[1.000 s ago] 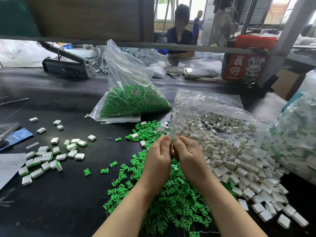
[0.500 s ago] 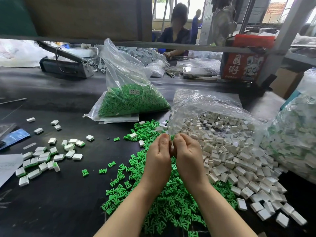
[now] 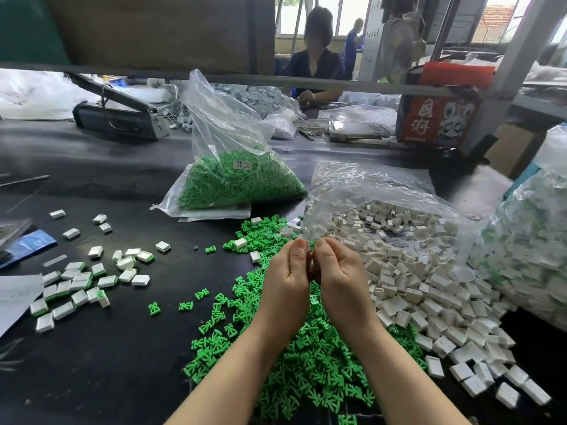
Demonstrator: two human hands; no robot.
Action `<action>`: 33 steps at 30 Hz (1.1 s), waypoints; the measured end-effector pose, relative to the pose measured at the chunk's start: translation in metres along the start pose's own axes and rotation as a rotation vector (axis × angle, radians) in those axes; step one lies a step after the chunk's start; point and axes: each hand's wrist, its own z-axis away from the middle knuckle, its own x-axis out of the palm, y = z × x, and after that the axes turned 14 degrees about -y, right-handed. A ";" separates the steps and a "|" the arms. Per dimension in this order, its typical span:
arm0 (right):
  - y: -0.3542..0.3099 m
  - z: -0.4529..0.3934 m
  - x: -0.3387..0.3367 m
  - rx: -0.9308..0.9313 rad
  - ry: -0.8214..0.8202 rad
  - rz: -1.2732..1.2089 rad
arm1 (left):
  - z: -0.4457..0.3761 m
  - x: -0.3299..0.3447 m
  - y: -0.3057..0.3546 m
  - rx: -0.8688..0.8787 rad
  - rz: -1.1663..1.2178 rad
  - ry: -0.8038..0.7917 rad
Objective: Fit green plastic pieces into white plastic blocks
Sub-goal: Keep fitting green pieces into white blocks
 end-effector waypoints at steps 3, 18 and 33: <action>0.001 0.000 -0.005 0.015 -0.055 0.035 | -0.001 -0.005 -0.002 0.009 -0.052 -0.039; 0.001 -0.001 -0.020 0.012 -0.267 -0.027 | 0.003 -0.019 0.004 -0.042 -0.006 -0.248; 0.003 0.004 -0.012 -0.075 -0.124 0.156 | -0.003 -0.015 -0.002 -0.123 0.286 -0.055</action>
